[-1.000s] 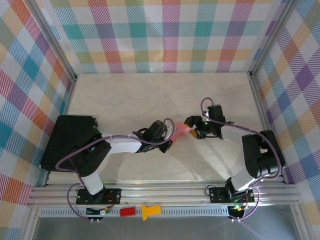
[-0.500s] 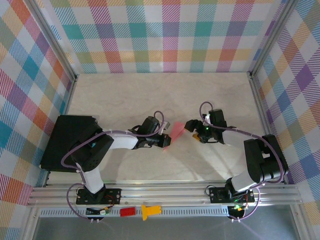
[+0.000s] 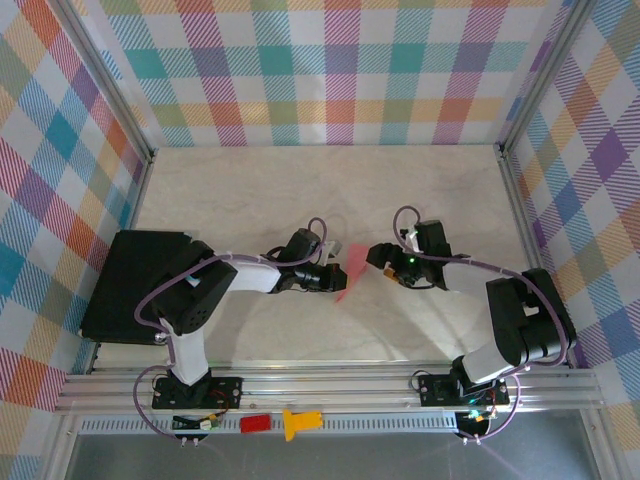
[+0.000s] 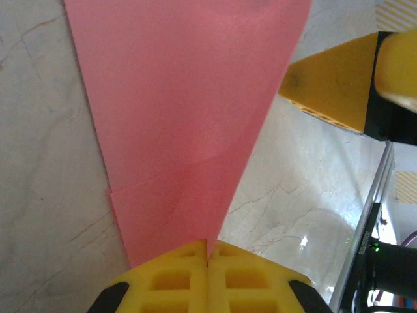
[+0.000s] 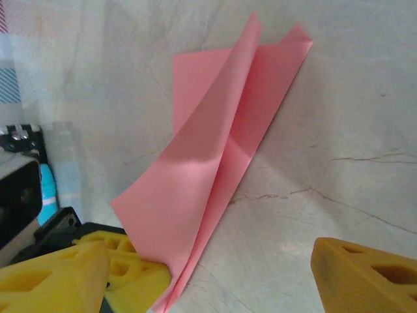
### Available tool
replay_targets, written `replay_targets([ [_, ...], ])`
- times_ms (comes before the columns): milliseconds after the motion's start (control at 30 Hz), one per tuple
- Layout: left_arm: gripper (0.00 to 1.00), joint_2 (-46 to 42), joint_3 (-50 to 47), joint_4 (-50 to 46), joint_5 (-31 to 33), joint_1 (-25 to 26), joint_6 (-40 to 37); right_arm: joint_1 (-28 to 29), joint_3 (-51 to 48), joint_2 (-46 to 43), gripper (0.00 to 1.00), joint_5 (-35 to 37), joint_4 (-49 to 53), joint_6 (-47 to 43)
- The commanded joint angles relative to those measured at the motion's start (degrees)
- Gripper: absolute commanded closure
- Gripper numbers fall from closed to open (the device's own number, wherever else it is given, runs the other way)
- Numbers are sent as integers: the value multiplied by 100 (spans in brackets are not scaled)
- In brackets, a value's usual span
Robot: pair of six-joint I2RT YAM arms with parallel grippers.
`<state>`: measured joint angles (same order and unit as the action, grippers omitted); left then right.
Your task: Fold a paper plane with a square sheet of paper (pick it up from the middle)
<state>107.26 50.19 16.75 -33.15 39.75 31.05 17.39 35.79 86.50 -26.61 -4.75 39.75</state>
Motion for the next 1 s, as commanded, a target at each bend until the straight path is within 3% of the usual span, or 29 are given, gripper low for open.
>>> replay_targets([
  [0, 100, 158, 77, 186, -300, -121, 313, 178, 224, 112, 20, 192, 201, -343],
  [400, 100, 208, -84, 609, -465, -222, 678, 529, 722, 524, 30, 495, 691, -788],
  [967, 100, 234, -284, 1202, -776, -326, 1460, 529, 1419, 1127, 31, 954, 1022, -690],
])
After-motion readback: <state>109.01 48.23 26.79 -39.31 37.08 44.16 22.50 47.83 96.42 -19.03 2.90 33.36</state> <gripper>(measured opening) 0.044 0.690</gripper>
